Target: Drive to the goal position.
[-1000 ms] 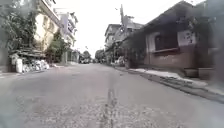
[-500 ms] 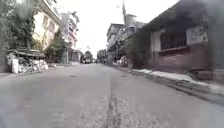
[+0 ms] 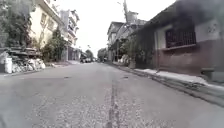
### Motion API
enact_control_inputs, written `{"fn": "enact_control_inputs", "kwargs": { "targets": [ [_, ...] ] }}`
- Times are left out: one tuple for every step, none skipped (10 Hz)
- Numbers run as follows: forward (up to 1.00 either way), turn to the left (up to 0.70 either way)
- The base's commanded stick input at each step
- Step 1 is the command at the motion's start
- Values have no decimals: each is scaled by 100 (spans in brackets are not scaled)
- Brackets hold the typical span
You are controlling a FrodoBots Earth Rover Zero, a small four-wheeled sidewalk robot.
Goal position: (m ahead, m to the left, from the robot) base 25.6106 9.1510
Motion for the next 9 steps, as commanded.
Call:
{"fn": "enact_control_inputs", "kwargs": {
  "targets": [
    [100, 4],
    [100, 4],
    [100, 4],
    [100, 5],
    [100, 4],
    [100, 4],
    [100, 5],
    [100, 5],
    [100, 5]
  ]
}}
